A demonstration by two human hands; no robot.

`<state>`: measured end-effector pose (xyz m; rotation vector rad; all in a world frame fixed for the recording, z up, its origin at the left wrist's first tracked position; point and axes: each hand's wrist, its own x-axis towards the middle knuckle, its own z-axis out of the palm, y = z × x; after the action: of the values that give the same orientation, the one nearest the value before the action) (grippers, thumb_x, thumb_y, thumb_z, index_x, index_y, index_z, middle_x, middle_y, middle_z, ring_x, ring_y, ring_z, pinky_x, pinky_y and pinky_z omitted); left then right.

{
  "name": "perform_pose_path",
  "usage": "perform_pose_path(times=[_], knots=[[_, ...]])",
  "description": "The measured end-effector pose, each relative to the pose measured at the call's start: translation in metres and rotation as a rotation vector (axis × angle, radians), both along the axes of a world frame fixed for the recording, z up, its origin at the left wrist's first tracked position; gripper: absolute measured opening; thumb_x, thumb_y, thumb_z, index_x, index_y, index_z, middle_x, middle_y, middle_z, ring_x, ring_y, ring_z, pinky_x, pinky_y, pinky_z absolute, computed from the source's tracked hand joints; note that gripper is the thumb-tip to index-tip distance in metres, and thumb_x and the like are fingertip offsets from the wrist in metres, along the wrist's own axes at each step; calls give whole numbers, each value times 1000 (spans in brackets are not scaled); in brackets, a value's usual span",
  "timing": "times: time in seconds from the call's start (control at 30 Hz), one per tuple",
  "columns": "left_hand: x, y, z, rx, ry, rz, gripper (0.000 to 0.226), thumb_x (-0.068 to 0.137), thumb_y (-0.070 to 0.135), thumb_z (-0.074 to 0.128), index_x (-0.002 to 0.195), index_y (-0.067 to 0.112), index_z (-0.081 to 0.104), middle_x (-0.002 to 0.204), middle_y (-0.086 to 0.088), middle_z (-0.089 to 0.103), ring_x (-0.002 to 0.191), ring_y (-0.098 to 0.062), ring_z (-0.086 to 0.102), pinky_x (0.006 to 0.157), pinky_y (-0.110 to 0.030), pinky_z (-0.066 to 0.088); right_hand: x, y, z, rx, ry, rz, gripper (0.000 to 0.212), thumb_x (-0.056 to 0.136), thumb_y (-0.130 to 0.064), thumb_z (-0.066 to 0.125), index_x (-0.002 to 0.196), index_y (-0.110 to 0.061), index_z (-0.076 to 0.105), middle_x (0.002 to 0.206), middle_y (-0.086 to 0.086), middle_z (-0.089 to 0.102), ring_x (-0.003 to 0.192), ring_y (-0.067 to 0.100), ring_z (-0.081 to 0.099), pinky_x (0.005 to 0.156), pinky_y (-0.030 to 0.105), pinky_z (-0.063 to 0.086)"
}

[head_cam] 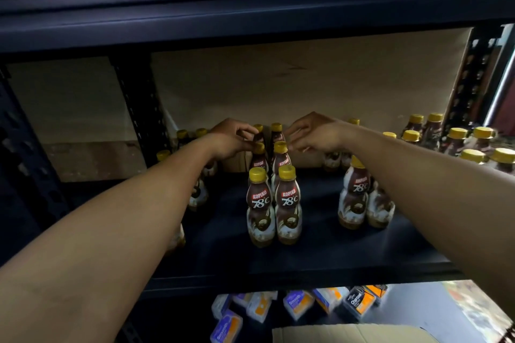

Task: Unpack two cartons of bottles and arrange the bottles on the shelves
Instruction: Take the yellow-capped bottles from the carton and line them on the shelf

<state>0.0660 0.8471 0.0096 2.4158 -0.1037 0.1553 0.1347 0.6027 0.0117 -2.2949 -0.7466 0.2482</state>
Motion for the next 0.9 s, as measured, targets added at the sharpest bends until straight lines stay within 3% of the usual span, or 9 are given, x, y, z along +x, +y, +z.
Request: perform_pose_path(times=[0.1,0.23,0.47,0.63,0.8,0.9], knots=[[-12,-5,9,56,-52,20,33,89,23,74,122,24,67,117,3,68,110,-14,61,98,-35,50,-13,-18,10,-29,-43,-19,30,89,-30,77,116,-33,64,117,-3,72,104,14,71,99,42,56],[-33,-19,19,100,-151,44,22,91,28,72,113,26,70,105,8,69,99,-8,62,81,-26,50,-39,-49,27,-25,-135,-58,38,89,-36,77,125,-31,64,117,-5,70,99,12,71,93,38,59],[-60,-72,39,141,-222,-70,20,96,33,65,114,26,66,101,9,67,90,-7,64,68,-19,45,-69,-112,42,-38,-211,-101,39,91,-34,74,128,-25,64,120,-4,70,107,12,67,98,38,54],[-55,-120,46,222,-241,-222,22,94,32,68,114,24,68,105,7,69,96,-6,65,84,-24,53,-76,-157,41,-48,-266,-150,33,93,-32,72,125,-26,66,115,-8,70,107,10,64,99,39,52],[-39,-155,41,264,-157,-330,25,91,33,71,115,28,67,109,11,69,102,-2,65,92,-28,53,-62,-194,31,-34,-267,-196,31,93,-32,72,123,-27,69,112,-4,71,99,29,70,90,49,59],[-32,-169,36,306,-70,-351,34,91,35,71,123,28,64,115,9,69,107,-3,63,97,-32,51,-55,-205,23,-15,-237,-160,33,88,-34,78,119,-28,72,110,-7,73,91,12,69,78,33,54]])
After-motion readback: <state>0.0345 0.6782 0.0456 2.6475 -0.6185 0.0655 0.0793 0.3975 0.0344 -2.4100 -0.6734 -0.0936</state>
